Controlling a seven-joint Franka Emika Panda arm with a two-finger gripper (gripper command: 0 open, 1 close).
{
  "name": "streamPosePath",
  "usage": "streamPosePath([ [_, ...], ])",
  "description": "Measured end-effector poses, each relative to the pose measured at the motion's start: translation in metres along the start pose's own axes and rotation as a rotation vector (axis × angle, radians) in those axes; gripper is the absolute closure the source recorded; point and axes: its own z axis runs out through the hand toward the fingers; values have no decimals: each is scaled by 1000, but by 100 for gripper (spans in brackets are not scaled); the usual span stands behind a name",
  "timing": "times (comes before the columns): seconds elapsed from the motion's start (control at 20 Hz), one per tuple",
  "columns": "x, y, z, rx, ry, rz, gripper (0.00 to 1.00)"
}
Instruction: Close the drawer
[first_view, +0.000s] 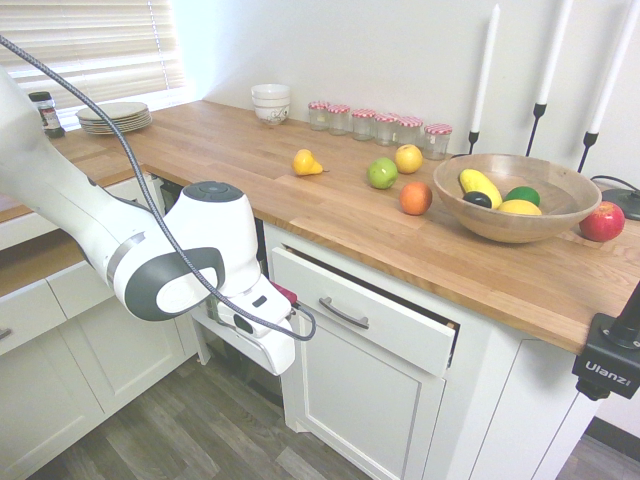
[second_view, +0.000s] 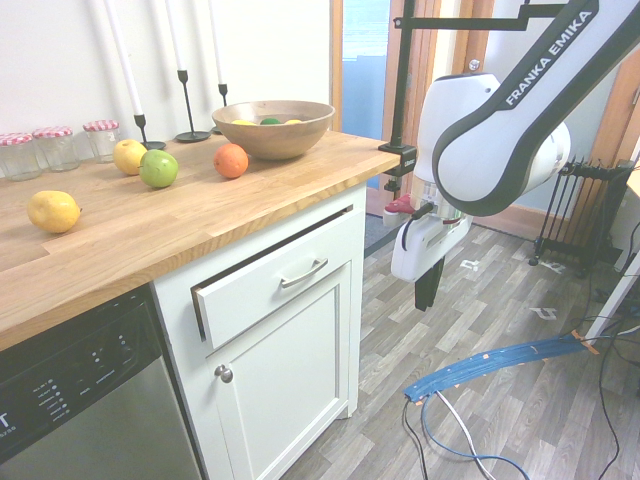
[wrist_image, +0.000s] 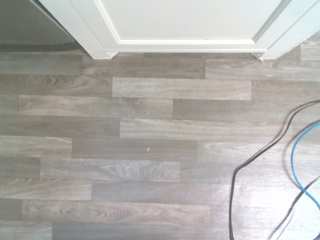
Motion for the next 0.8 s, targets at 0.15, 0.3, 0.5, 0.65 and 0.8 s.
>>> streamPosePath([
  [0.15,0,-1,-8,7,11,-1,0],
  [0.3,-2,1,-8,4,11,-1,0],
  [0.5,-4,0,-7,3,9,1,0],
  [0.65,-7,-4,-7,4,7,1,0],
  [0.8,-10,-7,-7,6,5,3,0],
])
